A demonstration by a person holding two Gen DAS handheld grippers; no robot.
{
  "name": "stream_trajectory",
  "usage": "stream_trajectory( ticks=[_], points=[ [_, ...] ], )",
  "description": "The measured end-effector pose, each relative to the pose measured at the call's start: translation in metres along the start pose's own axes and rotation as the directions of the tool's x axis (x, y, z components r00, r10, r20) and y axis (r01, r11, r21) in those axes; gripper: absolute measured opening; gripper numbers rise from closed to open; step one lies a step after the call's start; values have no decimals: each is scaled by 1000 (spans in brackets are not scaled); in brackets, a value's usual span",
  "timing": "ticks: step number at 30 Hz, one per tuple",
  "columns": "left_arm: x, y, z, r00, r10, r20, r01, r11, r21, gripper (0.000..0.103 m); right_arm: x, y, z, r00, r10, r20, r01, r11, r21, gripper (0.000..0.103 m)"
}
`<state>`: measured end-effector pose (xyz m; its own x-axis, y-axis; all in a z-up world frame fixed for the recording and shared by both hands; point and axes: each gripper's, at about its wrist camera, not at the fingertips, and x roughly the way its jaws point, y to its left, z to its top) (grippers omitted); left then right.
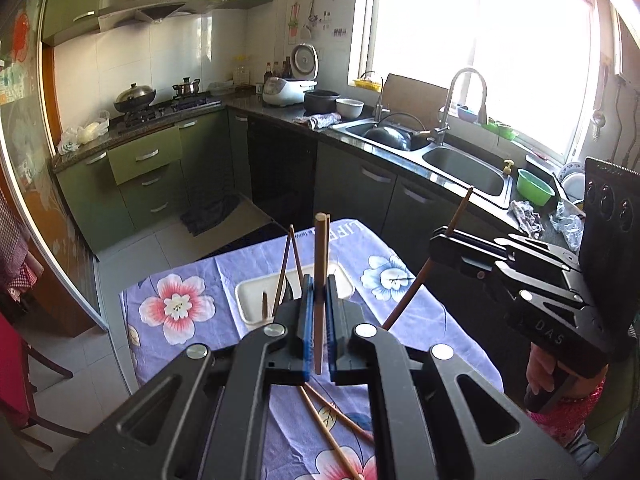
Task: Organize utensils
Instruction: 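Insert both chopsticks into the white holder and open both tools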
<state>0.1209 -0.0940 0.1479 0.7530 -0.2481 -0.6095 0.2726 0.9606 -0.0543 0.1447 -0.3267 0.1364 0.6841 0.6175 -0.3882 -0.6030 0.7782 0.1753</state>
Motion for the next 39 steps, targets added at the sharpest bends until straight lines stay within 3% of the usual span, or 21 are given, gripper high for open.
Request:
stream_trajectory(
  ticks=[9, 15, 28, 32, 34, 39],
  points=[
    [0, -8, 58, 993, 51, 110, -52, 999, 8, 5, 19, -14, 62, 997, -60, 56, 59, 998, 17, 6],
    [30, 3, 70, 992, 102, 79, -102, 995, -7, 6, 53, -27, 79, 993, -102, 55, 101, 994, 32, 6],
    [93, 34, 37, 984, 168, -59, -169, 985, -22, 6, 125, -48, 17, 987, -123, -101, 128, 991, 47, 7],
    [99, 36, 29, 982, 165, -89, -168, 986, -21, 23, 134, -48, 4, 984, -123, -129, 129, 991, 42, 7],
    [98, 37, 27, 982, 166, -91, -169, 985, -22, 25, 134, -48, -1, 984, -118, -133, 125, 991, 44, 15],
    [75, 40, 29, 988, 150, -49, -152, 987, -43, 25, 114, -45, -1, 989, -116, -96, 120, 992, 43, 16]
  ],
)
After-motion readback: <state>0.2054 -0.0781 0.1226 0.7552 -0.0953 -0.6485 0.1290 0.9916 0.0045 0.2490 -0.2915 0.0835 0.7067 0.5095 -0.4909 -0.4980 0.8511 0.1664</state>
